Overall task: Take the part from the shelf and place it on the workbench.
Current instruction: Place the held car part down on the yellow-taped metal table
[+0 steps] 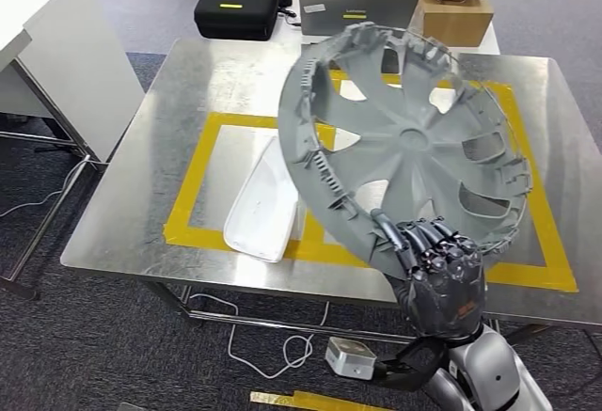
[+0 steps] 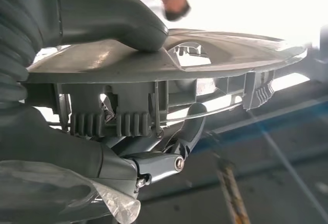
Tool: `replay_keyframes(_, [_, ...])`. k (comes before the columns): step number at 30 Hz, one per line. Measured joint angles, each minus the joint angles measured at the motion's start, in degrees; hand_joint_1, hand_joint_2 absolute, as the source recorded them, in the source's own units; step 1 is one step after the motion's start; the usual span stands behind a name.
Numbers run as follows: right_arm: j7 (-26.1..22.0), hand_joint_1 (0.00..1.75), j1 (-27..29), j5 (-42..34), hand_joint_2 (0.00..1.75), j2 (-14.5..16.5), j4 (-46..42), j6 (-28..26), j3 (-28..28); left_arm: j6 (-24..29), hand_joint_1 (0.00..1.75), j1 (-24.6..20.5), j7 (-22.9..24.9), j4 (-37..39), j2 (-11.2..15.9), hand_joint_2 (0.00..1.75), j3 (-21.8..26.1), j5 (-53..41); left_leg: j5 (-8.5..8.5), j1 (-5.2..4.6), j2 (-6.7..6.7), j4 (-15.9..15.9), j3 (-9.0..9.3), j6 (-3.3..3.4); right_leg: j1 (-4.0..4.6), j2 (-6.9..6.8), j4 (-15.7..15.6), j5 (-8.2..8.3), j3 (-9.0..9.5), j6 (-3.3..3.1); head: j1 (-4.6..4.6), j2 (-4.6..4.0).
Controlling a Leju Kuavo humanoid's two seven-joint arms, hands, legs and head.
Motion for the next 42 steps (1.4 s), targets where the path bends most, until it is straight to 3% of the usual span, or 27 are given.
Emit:
replay_keyframes(10, [3.4,1.75,1.8,-0.2,1.75,-1.8,1.0,0.5,-1.2,1.0,0.00,1.0,0.3,-1.5,0.8,0.00,0.1,1.0,-0.03,-0.01,0.00,0.0,0.01,0.04,0.00,0.00,0.0,0.00,-0.01,0.00,-0.01,0.00])
replay_keyframes(19, [7.0,1.75,5.2,-3.7,1.75,-2.5,1.5,6.6,-5.4,3.6,0.00,2.8,1.7,-4.3,1.9,0.00,0.2,1.9,-0.08,-0.03,0.00,0.0,-0.01,0.08,-0.03,-0.01,0.0,-0.03,0.00,0.03,-0.01,0.00])
replay_keyframes(27, [8.9,1.75,7.6,-2.4,1.75,-2.5,1.7,9.7,-8.3,3.8,0.00,4.2,2.7,-6.1,2.3,0.00,1.6,1.0,-0.12,-0.04,0.00,0.0,0.00,0.08,-0.03,-0.01,0.0,-0.06,0.00,0.03,-0.01,0.00])
replay_keyframes(42, [12.9,1.75,9.8,-1.6,1.75,-3.7,2.2,14.7,-9.9,3.8,0.00,6.8,5.0,-8.7,2.5,0.00,5.0,-1.2,-0.14,-0.04,0.00,0.0,0.00,0.09,-0.04,-0.01,0.0,-0.10,0.00,0.02,0.00,0.00])
